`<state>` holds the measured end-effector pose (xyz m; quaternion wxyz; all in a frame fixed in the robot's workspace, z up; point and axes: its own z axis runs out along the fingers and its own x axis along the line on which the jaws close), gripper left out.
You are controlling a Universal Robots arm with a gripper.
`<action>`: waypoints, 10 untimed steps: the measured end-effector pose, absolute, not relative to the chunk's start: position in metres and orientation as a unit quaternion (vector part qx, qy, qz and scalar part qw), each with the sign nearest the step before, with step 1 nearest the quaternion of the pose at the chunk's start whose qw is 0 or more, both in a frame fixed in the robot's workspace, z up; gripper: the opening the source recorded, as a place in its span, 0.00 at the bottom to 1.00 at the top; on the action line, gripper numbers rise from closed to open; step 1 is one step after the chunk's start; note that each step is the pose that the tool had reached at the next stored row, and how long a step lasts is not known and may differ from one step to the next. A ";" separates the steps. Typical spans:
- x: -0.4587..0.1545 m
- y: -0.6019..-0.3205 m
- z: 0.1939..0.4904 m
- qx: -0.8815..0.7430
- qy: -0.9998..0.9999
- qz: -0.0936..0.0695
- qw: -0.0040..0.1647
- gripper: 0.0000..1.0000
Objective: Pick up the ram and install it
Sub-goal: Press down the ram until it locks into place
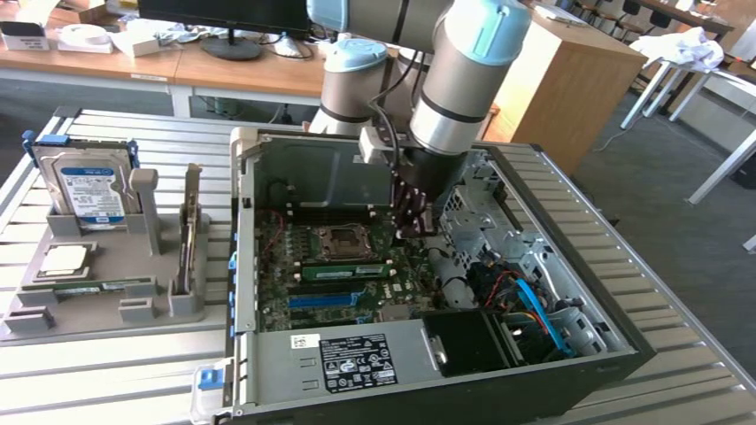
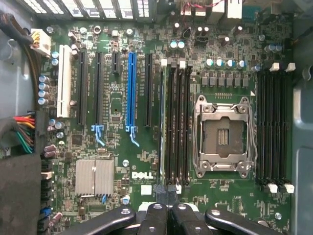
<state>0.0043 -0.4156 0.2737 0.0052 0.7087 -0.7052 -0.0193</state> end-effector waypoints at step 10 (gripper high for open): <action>0.005 -0.416 0.269 0.709 -0.705 -0.019 0.005 0.10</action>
